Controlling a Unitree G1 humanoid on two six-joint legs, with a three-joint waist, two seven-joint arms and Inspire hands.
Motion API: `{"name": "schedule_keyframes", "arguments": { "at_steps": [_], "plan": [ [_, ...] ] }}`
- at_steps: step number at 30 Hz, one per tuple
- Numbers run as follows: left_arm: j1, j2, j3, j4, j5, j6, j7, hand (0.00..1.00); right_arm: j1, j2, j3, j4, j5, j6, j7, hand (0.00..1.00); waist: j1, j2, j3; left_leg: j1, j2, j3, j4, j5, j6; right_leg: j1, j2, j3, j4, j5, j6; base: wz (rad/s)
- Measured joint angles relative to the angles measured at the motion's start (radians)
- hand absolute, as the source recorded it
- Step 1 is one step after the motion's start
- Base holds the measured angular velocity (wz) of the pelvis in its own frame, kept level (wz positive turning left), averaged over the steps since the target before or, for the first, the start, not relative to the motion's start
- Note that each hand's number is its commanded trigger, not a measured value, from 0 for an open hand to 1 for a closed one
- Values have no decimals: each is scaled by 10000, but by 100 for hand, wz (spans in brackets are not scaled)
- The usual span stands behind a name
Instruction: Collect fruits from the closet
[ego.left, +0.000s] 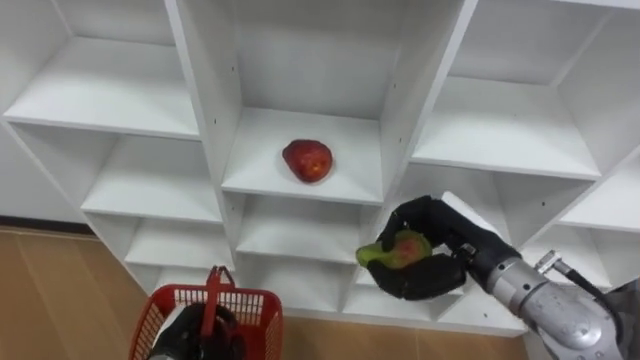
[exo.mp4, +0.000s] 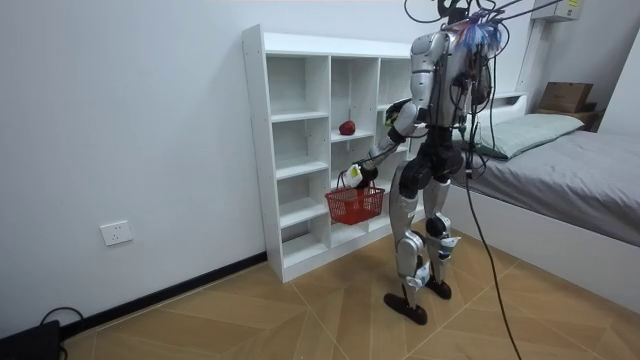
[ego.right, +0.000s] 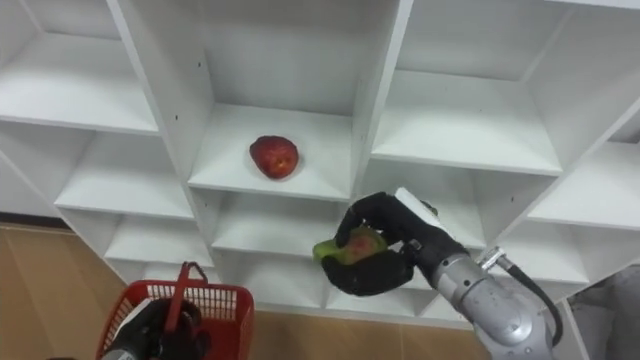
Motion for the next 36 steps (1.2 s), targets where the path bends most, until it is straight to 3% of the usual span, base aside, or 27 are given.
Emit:
{"name": "schedule_keyframes", "arguments": {
  "at_steps": [6, 11, 19, 25, 32, 36],
  "plan": [
    [-401, -193, -184, -173, -16, -1, 135, 100, -235, 236, 268, 653, -15, -16, -85, 100, -21, 43, 43, -574, 42, -27, 307, -6, 0, -463, 16, -10, 90, 40, -55, 1],
    [-856, -335, -373, -439, -207, -331, -63, 100, -654, 333, 288, 1662, -181, -142, -377, 100, 175, 113, 106, -909, 39, -27, 468, -5, 0, -771, 13, -78, 214, 68, -91, 1],
    [-849, -240, -1520, -988, -236, -447, -788, 100, -1382, 369, 831, 2330, -116, -296, -589, 100, 185, 155, 125, -2027, 72, -178, 1021, -7, 6, -1745, -61, -277, 615, 74, -106, 7],
    [-859, -234, -1720, -1292, -389, -490, -1291, 100, -1905, 460, 1037, 3175, -129, -430, -813, 100, 229, 275, 154, -2571, 74, -315, 1216, 15, 44, -2295, -97, -247, 883, 75, -109, 4],
    [-813, -298, -1930, -2011, -397, -607, -1464, 100, -1871, 610, 1132, 3297, -131, -445, -933, 100, 320, 345, 170, -2720, 73, -296, 1239, 21, 52, -2458, -89, -218, 897, 75, -112, 0],
    [-771, -260, -2138, -2347, -845, -719, -1483, 100, -1910, 568, 1295, 3301, -125, -517, -1217, 100, 461, 382, 153, -2784, 83, -79, 1187, 22, 53, -2691, -81, -9, 1042, 71, -113, -13]
  ]
}}
